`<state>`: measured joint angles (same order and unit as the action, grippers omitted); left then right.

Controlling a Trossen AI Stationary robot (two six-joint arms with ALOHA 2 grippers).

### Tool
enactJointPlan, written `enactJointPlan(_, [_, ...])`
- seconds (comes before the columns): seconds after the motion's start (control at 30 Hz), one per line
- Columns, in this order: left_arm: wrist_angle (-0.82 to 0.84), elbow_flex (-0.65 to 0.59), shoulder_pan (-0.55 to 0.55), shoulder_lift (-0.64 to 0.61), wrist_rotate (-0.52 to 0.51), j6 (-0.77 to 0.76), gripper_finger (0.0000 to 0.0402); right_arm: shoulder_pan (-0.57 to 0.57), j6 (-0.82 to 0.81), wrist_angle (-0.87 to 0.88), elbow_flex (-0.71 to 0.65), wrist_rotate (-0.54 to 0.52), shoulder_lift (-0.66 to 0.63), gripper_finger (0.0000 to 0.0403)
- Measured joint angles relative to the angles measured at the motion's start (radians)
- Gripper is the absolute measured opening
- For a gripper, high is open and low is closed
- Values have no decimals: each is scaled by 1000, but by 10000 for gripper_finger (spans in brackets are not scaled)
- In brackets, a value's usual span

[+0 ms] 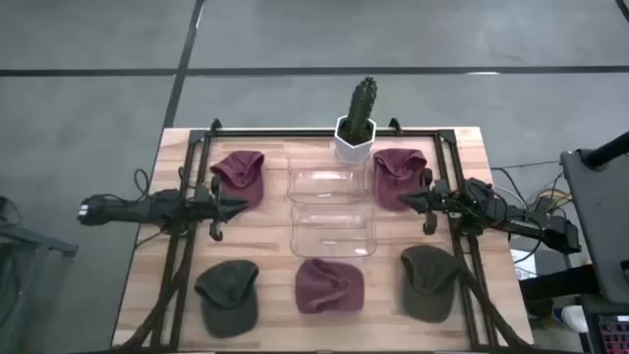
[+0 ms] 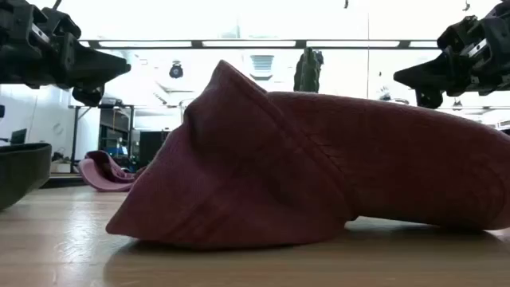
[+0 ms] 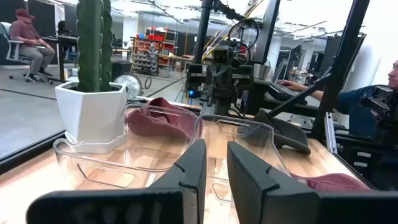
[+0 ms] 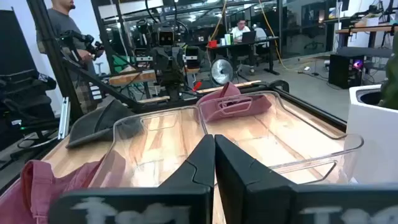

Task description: Pick & Place hat

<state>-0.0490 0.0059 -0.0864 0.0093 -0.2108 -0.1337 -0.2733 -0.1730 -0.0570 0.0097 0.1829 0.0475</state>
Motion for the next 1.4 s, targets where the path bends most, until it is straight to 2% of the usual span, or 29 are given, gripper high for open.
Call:
enactJointPlan(0.47, [-1, 0, 0, 0, 0, -1, 58, 0, -6, -3, 0, 0, 0, 8])
enactJointPlan(0.67, [-1, 0, 0, 0, 0, -2, 58, 0, -53, -94, 0, 0, 0, 8])
enactJointPlan(0.8, [-2, 0, 0, 0, 0, -16, 58, 0, -55, -84, 51, 0, 3, 8])
enactJointPlan(0.87, [-2, 0, 0, 0, 0, -30, 58, 0, -53, -28, 113, 0, 16, 8])
enactJointPlan(0.97, [-2, 0, 0, 0, 0, -35, 58, 0, -33, 146, 240, -30, 61, 9])
enactJointPlan(1.2, [-2, 0, 0, 0, 0, -34, 58, 0, -57, 634, 542, -244, 282, 9])
enactJointPlan(1.33, [-2, 0, 0, 0, 0, -34, 58, 0, -110, 709, 640, -315, 418, 9])
enactJointPlan(1.4, [-2, 0, 0, 0, 0, -34, 58, 0, -112, 740, 677, -318, 480, 9])
